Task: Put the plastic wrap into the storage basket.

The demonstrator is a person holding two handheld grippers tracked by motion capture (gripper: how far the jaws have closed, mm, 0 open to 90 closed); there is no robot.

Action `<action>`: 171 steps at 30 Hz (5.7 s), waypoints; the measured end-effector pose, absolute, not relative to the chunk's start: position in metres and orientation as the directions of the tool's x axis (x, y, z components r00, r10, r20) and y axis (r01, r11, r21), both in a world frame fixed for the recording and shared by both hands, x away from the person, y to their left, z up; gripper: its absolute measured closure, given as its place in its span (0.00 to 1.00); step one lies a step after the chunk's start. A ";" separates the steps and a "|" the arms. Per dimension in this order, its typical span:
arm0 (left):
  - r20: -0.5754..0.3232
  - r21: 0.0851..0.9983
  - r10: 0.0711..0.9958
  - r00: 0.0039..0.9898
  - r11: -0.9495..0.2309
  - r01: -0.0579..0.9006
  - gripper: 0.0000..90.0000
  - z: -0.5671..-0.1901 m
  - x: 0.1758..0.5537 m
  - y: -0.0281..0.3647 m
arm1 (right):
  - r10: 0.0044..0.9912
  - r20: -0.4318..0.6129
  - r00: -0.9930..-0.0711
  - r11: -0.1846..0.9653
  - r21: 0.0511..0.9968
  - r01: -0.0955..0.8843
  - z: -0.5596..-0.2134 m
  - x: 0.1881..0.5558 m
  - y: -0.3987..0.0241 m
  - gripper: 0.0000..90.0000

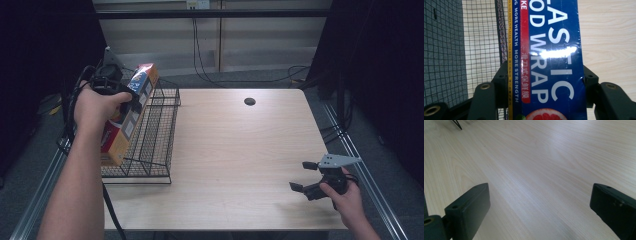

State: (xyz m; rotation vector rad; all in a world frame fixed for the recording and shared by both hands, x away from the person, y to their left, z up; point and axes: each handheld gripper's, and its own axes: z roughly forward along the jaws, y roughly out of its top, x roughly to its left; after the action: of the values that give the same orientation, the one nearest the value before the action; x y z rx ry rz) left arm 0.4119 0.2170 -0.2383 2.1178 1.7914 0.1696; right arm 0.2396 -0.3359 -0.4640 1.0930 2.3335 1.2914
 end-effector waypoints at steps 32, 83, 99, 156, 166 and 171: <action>-0.088 0.346 0.990 0.110 -0.073 0.935 0.48 -0.241 0.421 0.241 | 0.723 0.123 -0.680 0.323 0.809 0.491 -0.464 0.239 -0.337 0.03; -0.058 0.314 0.998 -0.025 0.042 0.948 0.48 -0.284 0.434 0.270 | 0.724 0.125 -0.679 0.324 0.807 0.494 -0.467 0.240 -0.335 0.03; -0.042 0.309 0.998 -0.040 0.051 0.950 0.48 -0.289 0.437 0.271 | 0.722 0.126 -0.680 0.326 0.806 0.495 -0.467 0.240 -0.334 0.03; -0.117 0.377 0.992 -0.047 0.088 0.922 0.30 -0.264 0.436 0.258 | 0.724 0.133 -0.677 0.320 0.804 0.501 -0.467 0.239 -0.336 0.03; -0.197 0.391 0.980 0.007 0.072 0.918 0.22 -0.259 0.432 0.243 | 0.720 0.137 -0.680 0.321 0.804 0.501 -0.468 0.243 -0.333 0.03; -0.212 0.395 0.976 0.040 0.049 0.917 0.20 -0.263 0.430 0.232 | 0.724 0.136 -0.676 0.317 0.805 0.501 -0.468 0.242 -0.333 0.03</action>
State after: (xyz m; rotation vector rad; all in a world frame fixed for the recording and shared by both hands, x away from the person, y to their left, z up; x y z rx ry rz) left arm 0.4302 0.2318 -0.2634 1.8979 1.9069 0.1850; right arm 0.2420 -0.3331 -0.4681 1.1130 2.3338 1.2878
